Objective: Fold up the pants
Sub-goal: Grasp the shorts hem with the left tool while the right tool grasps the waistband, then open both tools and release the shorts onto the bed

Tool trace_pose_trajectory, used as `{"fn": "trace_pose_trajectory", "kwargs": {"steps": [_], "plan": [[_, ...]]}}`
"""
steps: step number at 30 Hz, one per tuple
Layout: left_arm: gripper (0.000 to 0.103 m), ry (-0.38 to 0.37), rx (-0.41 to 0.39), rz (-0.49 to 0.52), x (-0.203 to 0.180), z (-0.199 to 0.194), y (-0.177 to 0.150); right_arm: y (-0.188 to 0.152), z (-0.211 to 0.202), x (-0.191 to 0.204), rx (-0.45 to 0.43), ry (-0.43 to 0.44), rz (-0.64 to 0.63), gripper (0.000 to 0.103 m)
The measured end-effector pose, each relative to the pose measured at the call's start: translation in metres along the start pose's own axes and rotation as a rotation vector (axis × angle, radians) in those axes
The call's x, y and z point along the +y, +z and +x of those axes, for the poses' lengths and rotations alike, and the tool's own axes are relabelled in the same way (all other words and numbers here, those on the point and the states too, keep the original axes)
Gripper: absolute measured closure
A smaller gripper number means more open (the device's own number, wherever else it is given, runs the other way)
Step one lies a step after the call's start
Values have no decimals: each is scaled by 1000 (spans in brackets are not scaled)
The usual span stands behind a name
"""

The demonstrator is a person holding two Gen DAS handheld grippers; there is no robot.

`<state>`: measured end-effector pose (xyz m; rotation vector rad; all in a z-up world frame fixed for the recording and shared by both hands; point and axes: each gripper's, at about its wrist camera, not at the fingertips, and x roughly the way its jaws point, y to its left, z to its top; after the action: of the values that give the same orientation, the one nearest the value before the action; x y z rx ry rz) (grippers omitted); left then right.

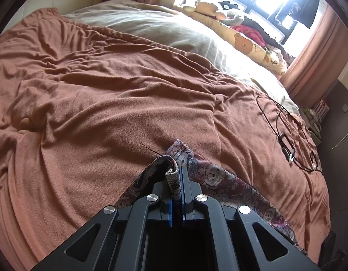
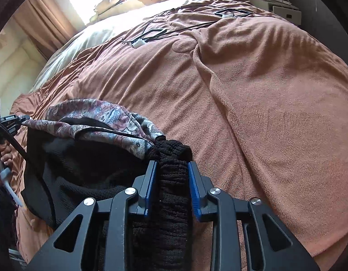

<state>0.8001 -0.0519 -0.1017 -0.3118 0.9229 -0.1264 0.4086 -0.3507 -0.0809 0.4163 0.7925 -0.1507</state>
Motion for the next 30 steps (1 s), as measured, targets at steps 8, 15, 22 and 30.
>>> {"fn": "trace_pose_trajectory", "kwargs": {"steps": [8, 15, 22, 30], "plan": [[98, 11, 43, -35, -1, 33, 16, -4, -8, -2, -90, 4, 16, 97], [97, 17, 86, -39, -9, 67, 24, -7, -12, -7, -155, -14, 52, 98], [19, 102, 28, 0, -5, 62, 30, -14, -3, -15, -117, -6, 108, 93], [19, 116, 11, 12, 21, 20, 25, -15, -12, -15, -120, 24, 117, 50]]}}
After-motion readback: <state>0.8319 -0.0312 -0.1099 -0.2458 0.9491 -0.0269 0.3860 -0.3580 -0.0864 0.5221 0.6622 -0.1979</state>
